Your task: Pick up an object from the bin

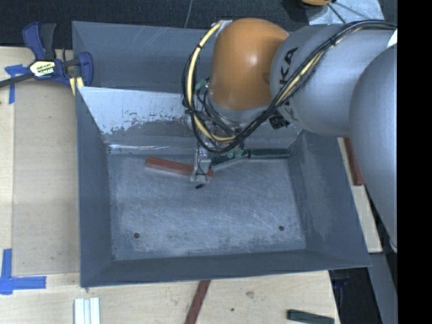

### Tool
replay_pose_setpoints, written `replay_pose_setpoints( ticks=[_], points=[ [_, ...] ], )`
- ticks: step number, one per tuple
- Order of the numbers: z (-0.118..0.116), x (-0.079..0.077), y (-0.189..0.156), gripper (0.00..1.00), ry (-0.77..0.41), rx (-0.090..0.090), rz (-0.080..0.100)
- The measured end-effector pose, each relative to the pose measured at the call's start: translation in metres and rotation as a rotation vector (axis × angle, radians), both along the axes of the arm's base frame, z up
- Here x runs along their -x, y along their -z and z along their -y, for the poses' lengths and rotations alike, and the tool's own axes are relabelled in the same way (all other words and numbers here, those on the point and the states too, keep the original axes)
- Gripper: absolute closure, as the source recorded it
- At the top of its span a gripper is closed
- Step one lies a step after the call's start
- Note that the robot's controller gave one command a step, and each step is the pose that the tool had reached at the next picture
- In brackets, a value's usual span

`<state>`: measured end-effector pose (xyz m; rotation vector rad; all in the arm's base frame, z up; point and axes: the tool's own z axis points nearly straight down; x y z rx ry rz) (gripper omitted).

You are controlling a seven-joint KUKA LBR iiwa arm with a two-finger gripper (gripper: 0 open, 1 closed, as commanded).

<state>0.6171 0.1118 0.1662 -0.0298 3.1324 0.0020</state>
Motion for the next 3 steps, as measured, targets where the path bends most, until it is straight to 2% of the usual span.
replay_pose_setpoints(
  ticks=[1, 2, 3],
  points=[
    [-0.004, -0.003, 0.095, 1.00, 0.359, -0.003, -0.001],
    [-0.004, -0.003, 0.094, 1.00, 0.359, -0.003, -0.001],
    [-0.017, 0.002, -0.058, 1.00, 0.360, -0.002, -0.004]
  ],
)
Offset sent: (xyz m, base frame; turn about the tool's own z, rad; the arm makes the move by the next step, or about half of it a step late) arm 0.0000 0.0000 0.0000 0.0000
